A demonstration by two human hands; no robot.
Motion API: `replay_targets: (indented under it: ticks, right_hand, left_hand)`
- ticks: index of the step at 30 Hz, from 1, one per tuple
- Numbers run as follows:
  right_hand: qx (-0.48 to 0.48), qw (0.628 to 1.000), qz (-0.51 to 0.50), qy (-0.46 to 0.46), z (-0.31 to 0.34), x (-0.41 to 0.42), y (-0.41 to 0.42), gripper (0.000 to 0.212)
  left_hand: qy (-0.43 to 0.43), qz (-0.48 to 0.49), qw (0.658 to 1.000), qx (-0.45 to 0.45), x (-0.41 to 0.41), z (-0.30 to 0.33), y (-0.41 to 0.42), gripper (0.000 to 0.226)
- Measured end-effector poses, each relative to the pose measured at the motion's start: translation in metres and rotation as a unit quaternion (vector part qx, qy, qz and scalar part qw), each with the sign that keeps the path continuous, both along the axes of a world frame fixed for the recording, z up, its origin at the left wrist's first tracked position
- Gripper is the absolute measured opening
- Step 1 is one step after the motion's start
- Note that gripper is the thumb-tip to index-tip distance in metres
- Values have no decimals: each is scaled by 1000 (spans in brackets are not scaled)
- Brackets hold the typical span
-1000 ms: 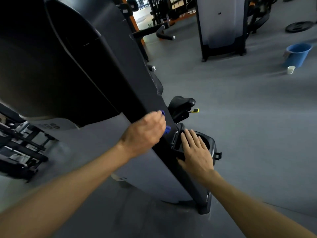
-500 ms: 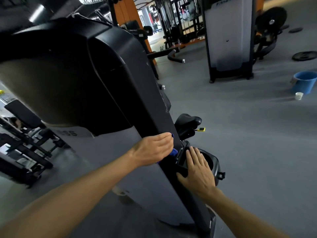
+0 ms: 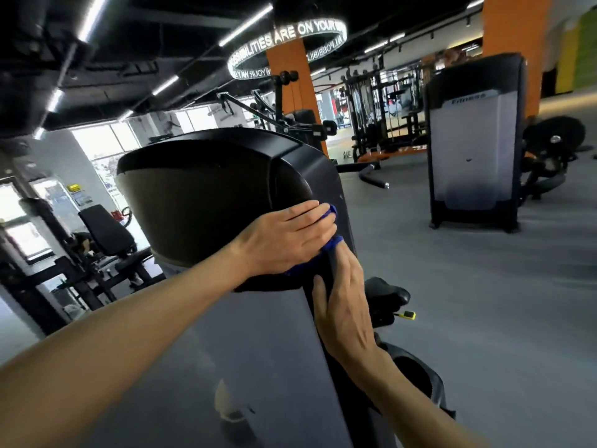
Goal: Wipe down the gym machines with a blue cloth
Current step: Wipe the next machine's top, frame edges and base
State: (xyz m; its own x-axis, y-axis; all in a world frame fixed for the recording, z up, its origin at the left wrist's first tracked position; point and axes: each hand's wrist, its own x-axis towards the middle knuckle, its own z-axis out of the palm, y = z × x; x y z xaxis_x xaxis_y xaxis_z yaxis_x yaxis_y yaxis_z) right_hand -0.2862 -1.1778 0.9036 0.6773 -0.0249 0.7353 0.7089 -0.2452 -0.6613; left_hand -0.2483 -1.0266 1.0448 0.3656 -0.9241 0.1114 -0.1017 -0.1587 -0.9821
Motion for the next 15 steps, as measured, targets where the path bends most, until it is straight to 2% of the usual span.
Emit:
replay_targets:
  ticks: [3,12,15]
  right_hand:
    - [13,1000,-6,-23,38,3,14,72]
    - [-68,988,-100,-99,95,20,46,69]
    - [-103,982,-123,-100,106,28,49,62]
  left_hand:
    - [-16,22,999,-45,-7,14,6,50]
    - [-17,64,985,-161,-9,42,24,60]
    - [-18,45,971,-232,-4,48,27,63]
